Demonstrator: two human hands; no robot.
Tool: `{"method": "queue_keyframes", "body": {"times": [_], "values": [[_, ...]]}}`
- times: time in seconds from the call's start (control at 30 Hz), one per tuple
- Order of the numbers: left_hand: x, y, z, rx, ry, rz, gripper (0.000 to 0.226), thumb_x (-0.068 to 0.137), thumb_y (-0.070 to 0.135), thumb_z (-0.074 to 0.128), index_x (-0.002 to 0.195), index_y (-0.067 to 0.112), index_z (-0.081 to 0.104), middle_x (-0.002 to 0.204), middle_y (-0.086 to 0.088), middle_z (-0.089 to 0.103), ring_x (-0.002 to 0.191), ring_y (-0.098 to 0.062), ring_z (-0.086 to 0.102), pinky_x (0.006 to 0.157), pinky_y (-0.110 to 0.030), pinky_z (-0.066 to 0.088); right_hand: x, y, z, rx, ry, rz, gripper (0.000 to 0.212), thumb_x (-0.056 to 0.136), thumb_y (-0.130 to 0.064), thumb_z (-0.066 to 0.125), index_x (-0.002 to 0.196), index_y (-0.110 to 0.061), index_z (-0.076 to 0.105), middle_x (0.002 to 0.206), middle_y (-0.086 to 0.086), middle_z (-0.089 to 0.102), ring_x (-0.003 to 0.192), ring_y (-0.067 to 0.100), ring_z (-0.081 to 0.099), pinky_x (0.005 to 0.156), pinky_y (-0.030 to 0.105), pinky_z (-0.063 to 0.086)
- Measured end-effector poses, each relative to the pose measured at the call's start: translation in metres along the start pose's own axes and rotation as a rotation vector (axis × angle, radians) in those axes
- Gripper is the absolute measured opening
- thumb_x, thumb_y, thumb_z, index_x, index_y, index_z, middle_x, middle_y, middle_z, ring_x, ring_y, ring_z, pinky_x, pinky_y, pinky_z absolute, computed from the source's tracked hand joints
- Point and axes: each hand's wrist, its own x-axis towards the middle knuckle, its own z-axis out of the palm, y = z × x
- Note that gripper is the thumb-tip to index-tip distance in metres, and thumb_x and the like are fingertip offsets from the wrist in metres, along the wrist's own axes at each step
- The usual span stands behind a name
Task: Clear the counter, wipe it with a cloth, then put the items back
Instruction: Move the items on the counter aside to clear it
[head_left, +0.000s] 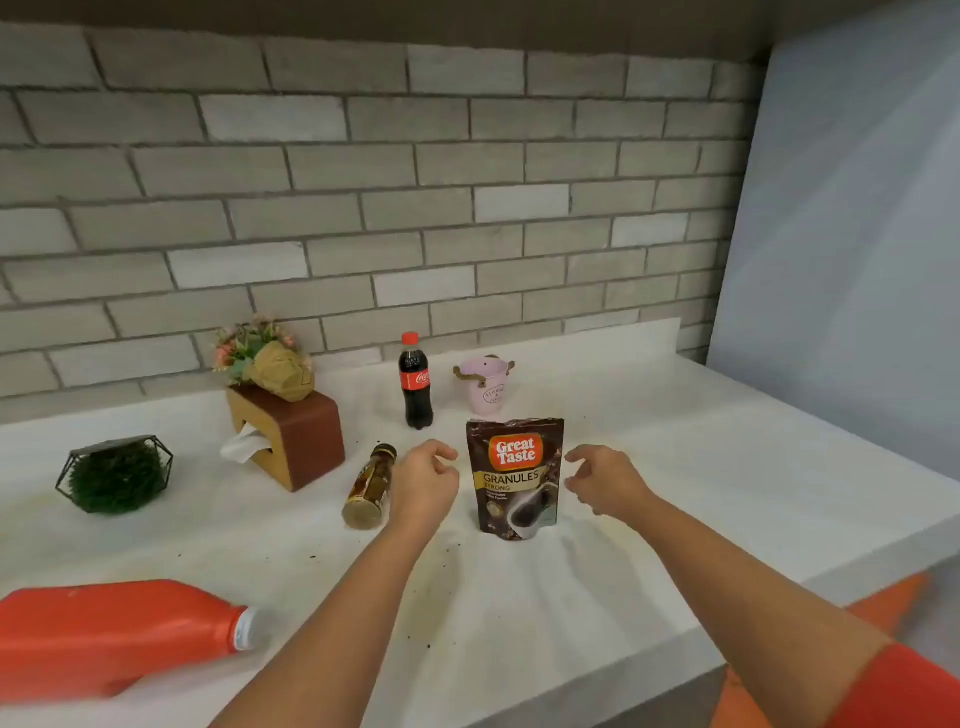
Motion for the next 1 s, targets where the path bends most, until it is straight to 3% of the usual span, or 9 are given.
{"method": "queue_keyframes", "body": {"times": [0.1, 0.2, 0.37, 0.5, 0.7, 0.9, 1.0], "values": [[0.014, -0.005, 0.009, -0.026, -0.038, 0.000, 0.039, 0.088, 0.001, 0.054, 0.123, 0.017, 0.054, 0.120, -0.005, 0.053, 0.106, -0.018, 0.053, 0.085, -0.024, 0.047, 0.009, -0.002, 0.009, 0.096, -0.013, 0.027, 0.047, 0.091, -0.018, 0.058, 0.136, -0.015, 0.043, 0.124, 0.010, 0.057, 0.110, 0.025, 0.056, 0.090, 0.031, 0.048], [0.026, -0.007, 0.019, -0.024, -0.097, -0.003, 0.041, 0.090, 0.009, 0.057, 0.130, 0.018, 0.051, 0.126, -0.002, 0.054, 0.111, -0.020, 0.056, 0.096, -0.033, 0.049, 0.019, -0.002, 0.015, 0.159, 0.009, 0.035, 0.043, 0.091, -0.019, 0.059, 0.131, -0.016, 0.045, 0.122, 0.010, 0.056, 0.100, 0.021, 0.053, 0.082, 0.026, 0.043], [0.036, -0.011, 0.027, 0.003, -0.136, 0.037, 0.027, 0.091, 0.020, 0.057, 0.117, 0.013, 0.061, 0.114, -0.002, 0.063, 0.100, -0.021, 0.061, 0.092, -0.038, 0.052, 0.033, 0.000, 0.017, 0.225, 0.032, 0.045, 0.032, 0.091, -0.017, 0.058, 0.120, -0.013, 0.048, 0.111, 0.007, 0.056, 0.093, 0.021, 0.053, 0.076, 0.030, 0.047], [0.043, -0.014, 0.034, -0.016, -0.141, 0.070, 0.017, 0.092, 0.020, 0.056, 0.104, 0.011, 0.065, 0.102, -0.005, 0.067, 0.091, -0.020, 0.063, 0.082, -0.035, 0.054, 0.039, 0.002, 0.014, 0.216, 0.040, 0.008, 0.024, 0.092, -0.012, 0.054, 0.116, -0.011, 0.055, 0.103, 0.004, 0.058, 0.094, 0.021, 0.056, 0.085, 0.037, 0.051], [0.054, -0.007, 0.043, -0.059, -0.133, 0.105, 0.013, 0.091, 0.017, 0.057, 0.098, 0.009, 0.066, 0.092, -0.006, 0.065, 0.076, -0.016, 0.059, 0.075, -0.030, 0.052, 0.043, 0.007, 0.005, 0.186, 0.016, -0.026, 0.031, 0.094, -0.013, 0.052, 0.125, -0.011, 0.057, 0.100, 0.004, 0.061, 0.089, 0.018, 0.058, 0.076, 0.028, 0.046], [0.063, 0.017, 0.060, -0.085, -0.137, 0.130, 0.014, 0.091, 0.017, 0.058, 0.100, 0.010, 0.066, 0.086, -0.001, 0.064, 0.074, -0.014, 0.060, 0.077, -0.031, 0.054, 0.047, 0.024, -0.021, 0.178, 0.042, -0.050, 0.026, 0.094, -0.013, 0.053, 0.118, -0.012, 0.061, 0.092, 0.006, 0.066, 0.084, 0.018, 0.061, 0.068, 0.026, 0.047], [0.065, 0.035, 0.073, -0.103, -0.142, 0.155, 0.013, 0.091, 0.016, 0.058, 0.098, 0.009, 0.067, 0.085, -0.002, 0.064, 0.074, -0.016, 0.061, 0.076, -0.033, 0.054, 0.052, 0.036, -0.040, 0.171, 0.060, -0.053, 0.025, 0.094, -0.013, 0.053, 0.118, -0.013, 0.062, 0.098, 0.010, 0.068, 0.084, 0.018, 0.062, 0.067, 0.026, 0.048]]}}
